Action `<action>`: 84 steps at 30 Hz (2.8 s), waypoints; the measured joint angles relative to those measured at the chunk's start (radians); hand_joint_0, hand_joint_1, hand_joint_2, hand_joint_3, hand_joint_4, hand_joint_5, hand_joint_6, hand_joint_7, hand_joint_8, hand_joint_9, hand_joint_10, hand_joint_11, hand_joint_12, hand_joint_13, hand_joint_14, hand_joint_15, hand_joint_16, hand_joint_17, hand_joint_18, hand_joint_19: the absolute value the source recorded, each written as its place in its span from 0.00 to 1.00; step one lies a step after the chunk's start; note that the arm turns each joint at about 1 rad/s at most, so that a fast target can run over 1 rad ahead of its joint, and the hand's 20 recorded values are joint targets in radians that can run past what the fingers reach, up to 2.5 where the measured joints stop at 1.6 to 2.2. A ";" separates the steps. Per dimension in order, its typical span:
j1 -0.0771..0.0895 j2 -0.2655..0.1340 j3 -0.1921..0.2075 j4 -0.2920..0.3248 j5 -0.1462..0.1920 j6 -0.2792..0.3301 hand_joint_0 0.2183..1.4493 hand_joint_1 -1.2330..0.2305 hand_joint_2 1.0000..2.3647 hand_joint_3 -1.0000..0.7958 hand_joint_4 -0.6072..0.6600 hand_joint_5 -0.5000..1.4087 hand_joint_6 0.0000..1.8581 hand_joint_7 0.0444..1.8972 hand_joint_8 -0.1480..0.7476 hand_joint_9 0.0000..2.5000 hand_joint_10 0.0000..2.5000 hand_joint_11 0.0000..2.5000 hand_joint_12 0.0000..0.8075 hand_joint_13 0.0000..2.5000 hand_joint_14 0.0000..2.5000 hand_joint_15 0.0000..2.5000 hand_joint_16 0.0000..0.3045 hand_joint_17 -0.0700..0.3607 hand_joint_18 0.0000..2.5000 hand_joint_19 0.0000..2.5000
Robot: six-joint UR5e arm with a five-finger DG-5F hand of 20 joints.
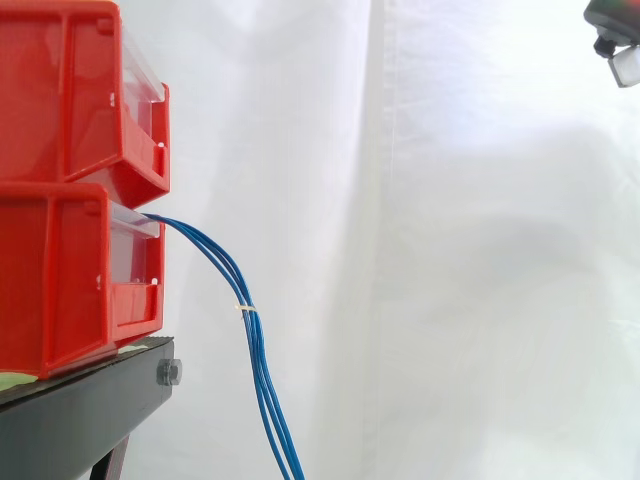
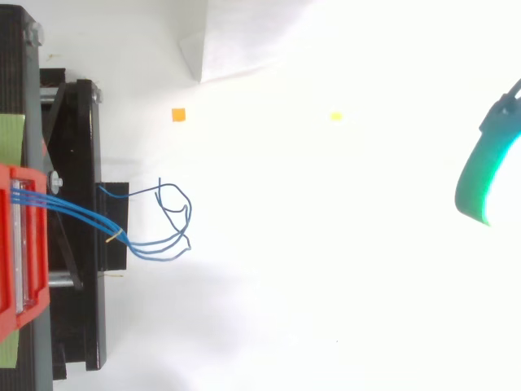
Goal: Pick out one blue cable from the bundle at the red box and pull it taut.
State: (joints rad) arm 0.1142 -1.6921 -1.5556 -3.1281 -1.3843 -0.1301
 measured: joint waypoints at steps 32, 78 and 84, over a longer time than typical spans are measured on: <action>0.024 -0.158 0.000 0.222 0.143 -0.036 0.21 0.44 0.00 0.28 0.62 0.14 0.27 0.42 0.46 0.13 0.01 0.22 0.41 0.20 0.01 0.20 0.13 0.38 0.20 0.32; 0.086 -0.419 0.090 0.397 0.303 -0.099 0.22 0.40 0.00 0.28 0.61 0.13 0.27 0.43 0.45 0.13 0.01 0.22 0.40 0.20 0.01 0.20 0.13 0.37 0.19 0.32; 0.087 -0.442 0.094 0.419 0.299 -0.104 0.22 0.40 0.00 0.28 0.61 0.13 0.27 0.43 0.45 0.13 0.01 0.22 0.40 0.20 0.01 0.20 0.13 0.37 0.19 0.32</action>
State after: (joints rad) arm 0.2008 -2.1337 -1.4617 -2.7094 -1.0853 -0.2344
